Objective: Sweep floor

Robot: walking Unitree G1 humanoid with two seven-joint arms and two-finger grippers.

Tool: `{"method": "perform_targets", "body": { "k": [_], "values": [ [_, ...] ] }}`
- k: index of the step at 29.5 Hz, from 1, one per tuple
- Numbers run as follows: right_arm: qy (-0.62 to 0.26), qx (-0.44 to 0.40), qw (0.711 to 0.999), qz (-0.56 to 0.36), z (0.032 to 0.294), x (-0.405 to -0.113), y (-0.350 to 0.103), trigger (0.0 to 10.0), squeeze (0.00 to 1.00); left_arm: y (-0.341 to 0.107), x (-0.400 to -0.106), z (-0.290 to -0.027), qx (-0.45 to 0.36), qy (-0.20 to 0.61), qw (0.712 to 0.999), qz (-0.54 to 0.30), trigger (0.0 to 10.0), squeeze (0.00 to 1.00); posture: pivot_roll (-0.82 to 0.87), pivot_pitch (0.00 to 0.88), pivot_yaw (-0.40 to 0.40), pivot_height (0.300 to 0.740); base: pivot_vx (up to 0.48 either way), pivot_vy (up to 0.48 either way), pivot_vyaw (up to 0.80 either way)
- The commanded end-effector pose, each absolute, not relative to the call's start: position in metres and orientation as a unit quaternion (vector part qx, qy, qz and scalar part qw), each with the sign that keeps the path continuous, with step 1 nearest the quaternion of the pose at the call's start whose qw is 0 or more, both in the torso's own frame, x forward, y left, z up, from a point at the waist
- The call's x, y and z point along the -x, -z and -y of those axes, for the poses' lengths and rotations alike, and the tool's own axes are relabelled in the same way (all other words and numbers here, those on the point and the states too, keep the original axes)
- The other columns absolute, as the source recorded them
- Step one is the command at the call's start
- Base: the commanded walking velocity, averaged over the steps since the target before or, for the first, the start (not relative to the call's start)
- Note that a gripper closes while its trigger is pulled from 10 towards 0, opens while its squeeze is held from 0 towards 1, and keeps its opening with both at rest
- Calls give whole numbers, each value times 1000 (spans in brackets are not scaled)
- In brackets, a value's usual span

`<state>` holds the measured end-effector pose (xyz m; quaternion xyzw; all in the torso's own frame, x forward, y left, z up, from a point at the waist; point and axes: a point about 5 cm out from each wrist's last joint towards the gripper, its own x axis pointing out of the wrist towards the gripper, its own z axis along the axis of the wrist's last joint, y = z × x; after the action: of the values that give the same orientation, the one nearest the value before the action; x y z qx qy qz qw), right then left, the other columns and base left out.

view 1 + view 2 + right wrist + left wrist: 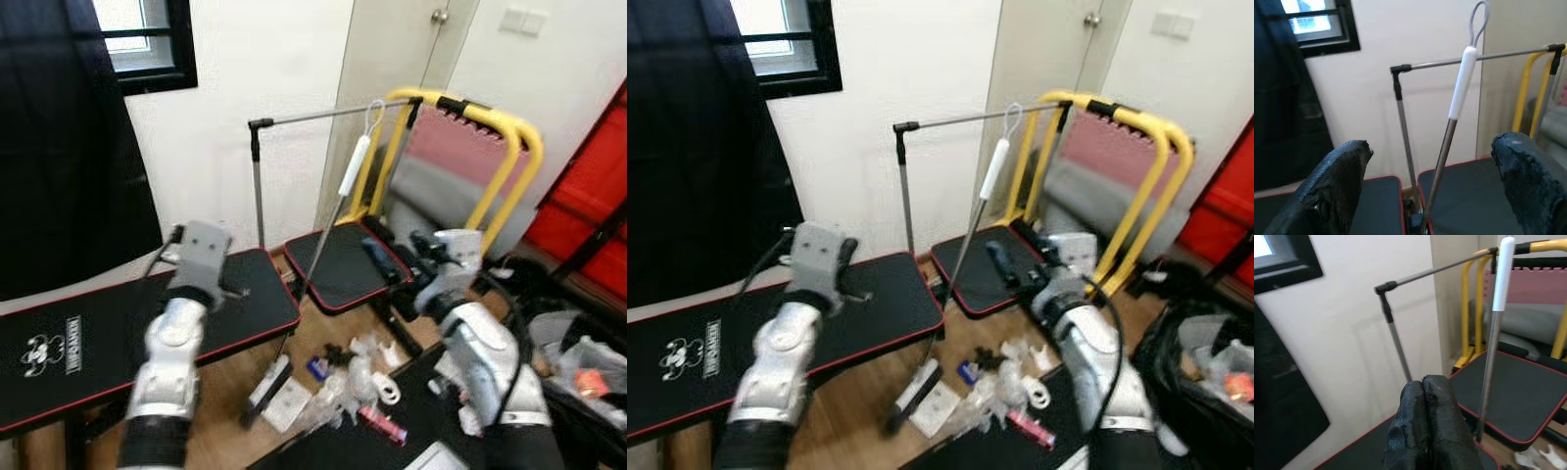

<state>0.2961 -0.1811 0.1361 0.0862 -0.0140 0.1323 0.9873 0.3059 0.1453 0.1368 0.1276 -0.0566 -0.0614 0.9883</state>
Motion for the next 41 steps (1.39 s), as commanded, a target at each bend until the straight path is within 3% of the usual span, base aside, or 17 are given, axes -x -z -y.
{"method": "perform_targets", "body": {
  "k": [1,13,21,26,29,31,33,41],
  "values": [
    [-138,-92,986,10,177,-297,-135,10000,0,-135,-306,-152,-130,52,989,50,10000,0,-134,0,-162,740,322,0,0],
    [-117,-86,989,12,181,-298,-137,10000,0,-135,-306,-152,-128,50,989,51,10000,0,-135,1,-163,740,321,0,0],
    [-19,-94,995,-18,208,-312,-142,10000,0,-138,-301,-150,-125,58,989,59,10000,0,-134,29,-164,740,149,0,0],
    [-22,-142,989,-27,211,-321,-156,10000,0,-140,-286,-149,-134,69,987,61,10000,0,-129,90,-174,740,0,0,0],
    [-44,-144,988,-34,205,-326,-157,10000,0,-141,-275,-147,-134,79,986,62,10000,0,-123,163,-181,740,0,0,0],
    [-51,-147,987,-39,202,-328,-156,10000,0,-142,-271,-146,-133,83,986,63,10000,0,-123,163,-181,740,0,0,0],
    [-79,-151,985,-40,196,-337,-160,10000,0,-143,-258,-146,-138,94,984,60,10000,0,-101,230,-184,740,0,0,0],
    [-90,-135,985,-52,192,-357,-158,10000,0,-147,-225,-148,-136,109,983,49,10000,0,-72,332,-190,740,0,0,0]
  ]
}}
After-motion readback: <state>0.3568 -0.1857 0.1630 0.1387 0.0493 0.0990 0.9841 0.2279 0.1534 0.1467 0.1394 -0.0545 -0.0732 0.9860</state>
